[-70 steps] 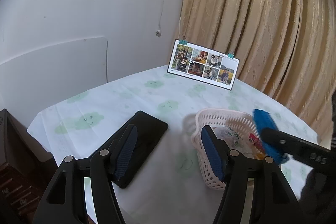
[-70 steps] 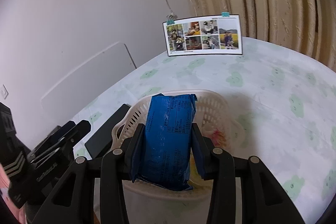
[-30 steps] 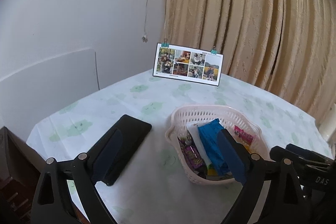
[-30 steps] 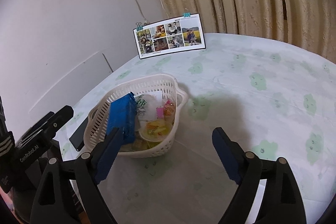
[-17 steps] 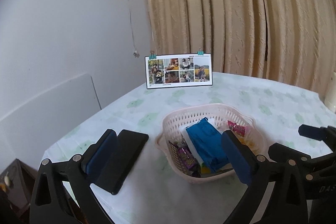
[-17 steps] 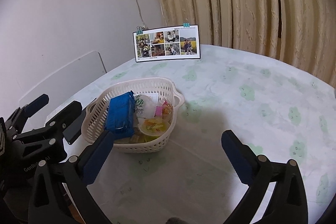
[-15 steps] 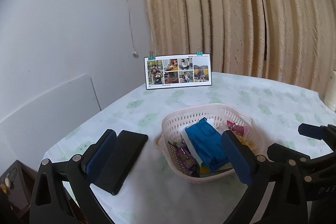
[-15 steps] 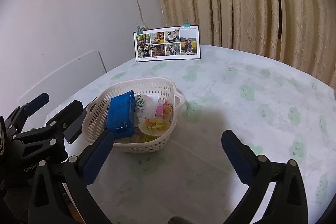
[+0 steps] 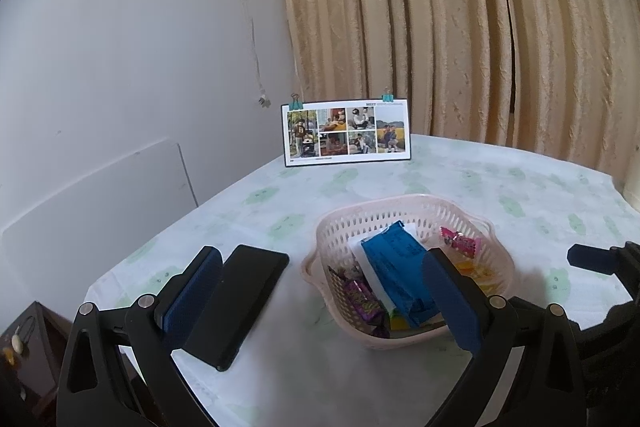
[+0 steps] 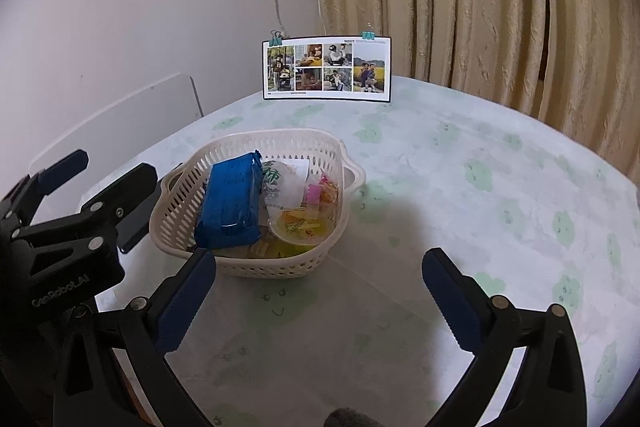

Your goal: Organize snacks

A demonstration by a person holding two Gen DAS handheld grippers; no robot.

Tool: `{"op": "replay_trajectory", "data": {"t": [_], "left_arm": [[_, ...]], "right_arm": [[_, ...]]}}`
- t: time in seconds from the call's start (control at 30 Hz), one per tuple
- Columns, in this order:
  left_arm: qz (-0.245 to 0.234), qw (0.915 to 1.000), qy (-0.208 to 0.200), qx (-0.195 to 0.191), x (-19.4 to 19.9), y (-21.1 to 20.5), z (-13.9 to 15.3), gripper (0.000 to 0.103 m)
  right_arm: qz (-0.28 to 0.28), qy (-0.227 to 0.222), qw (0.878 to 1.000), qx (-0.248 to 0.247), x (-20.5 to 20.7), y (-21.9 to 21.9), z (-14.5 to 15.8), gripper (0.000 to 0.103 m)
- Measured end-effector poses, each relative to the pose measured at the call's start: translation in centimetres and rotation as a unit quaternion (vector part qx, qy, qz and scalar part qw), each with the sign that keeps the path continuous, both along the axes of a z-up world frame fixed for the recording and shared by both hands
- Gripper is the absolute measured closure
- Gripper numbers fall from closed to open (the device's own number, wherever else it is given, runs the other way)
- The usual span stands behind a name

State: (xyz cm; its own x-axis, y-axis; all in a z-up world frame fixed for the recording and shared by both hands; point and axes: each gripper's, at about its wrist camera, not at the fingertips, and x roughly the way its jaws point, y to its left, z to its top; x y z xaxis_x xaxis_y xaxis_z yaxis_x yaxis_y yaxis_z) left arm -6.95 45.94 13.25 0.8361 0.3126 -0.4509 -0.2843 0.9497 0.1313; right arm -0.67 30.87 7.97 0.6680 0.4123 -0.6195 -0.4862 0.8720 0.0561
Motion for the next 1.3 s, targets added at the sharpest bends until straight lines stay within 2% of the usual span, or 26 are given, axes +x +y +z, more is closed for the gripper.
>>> {"op": "replay_trajectory", "data": {"t": [0.3,0.5,1.3], "left_arm": [[0.007,1.0000,0.002,0.001,0.1,0.4,-0.2,0.004],[0.011,0.9999,0.005,0.003,0.2,0.6,-0.4,0.004],[0.015,0.9998,0.006,0.009,0.2,0.8,-0.6,0.003]], "right_arm": [[-0.013,-0.035,0.999,-0.034,-0.5,1.1,0.2,0.000],[-0.009,-0.042,0.998,-0.036,-0.5,1.3,0.5,0.000],[0.004,-0.031,0.999,-0.027,-0.6,1.5,0.4,0.000]]}}
